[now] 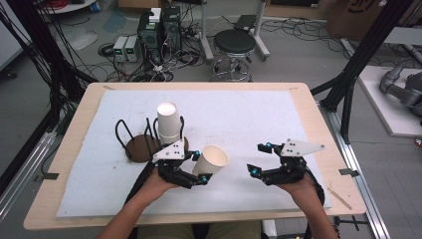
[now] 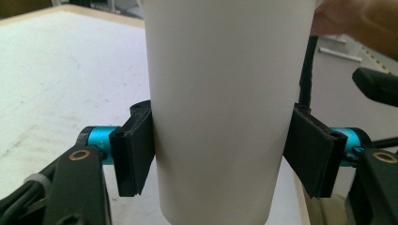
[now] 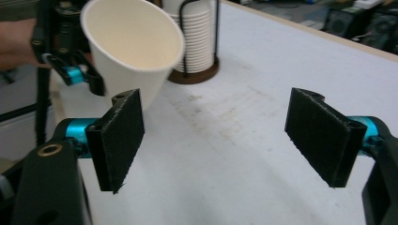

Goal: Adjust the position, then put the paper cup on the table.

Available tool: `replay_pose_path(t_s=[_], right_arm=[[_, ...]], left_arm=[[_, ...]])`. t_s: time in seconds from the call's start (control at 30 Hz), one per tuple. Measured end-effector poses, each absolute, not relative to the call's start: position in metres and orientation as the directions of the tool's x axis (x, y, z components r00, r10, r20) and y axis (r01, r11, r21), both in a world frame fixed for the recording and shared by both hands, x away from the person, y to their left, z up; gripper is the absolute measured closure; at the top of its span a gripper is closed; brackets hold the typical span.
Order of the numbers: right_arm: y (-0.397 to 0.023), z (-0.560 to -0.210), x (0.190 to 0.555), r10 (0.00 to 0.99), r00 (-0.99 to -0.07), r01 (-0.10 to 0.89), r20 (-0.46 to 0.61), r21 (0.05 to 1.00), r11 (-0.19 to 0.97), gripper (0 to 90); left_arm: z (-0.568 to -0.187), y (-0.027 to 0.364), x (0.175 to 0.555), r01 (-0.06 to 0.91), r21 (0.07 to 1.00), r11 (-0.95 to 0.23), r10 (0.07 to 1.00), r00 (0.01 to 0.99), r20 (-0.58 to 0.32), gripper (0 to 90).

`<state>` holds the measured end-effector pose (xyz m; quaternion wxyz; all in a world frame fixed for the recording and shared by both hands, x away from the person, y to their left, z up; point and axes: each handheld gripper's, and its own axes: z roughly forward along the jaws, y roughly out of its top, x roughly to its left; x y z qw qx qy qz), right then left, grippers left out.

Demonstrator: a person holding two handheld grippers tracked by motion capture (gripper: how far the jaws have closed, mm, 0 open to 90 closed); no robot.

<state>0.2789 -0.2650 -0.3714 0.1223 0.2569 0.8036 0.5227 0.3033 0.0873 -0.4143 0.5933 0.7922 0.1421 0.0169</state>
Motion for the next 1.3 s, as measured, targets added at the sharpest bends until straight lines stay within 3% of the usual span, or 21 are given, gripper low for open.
replay_pose_path(t_s=[0.27, 0.53, 1.3], right_arm=[[-0.290, -0.382, 0.275, 0.662, -0.748, 0.304, 0.041, 0.908, 0.287, 20.6], [-0.303, -0.391, 0.270, 0.716, -0.698, 0.304, 0.017, 0.912, 0.275, 20.6], [-0.309, -0.395, 0.268, 0.731, -0.683, 0.300, 0.005, 0.913, 0.275, 20.7]], left_arm=[[-0.417, 0.096, 0.302, 0.149, 0.976, -0.158, 0.264, 0.959, -0.104, 31.0], [-0.421, 0.112, 0.298, 0.132, 0.985, -0.107, 0.280, 0.955, -0.098, 31.2], [-0.431, 0.130, 0.289, 0.135, 0.989, -0.054, 0.296, 0.948, -0.114, 30.5]])
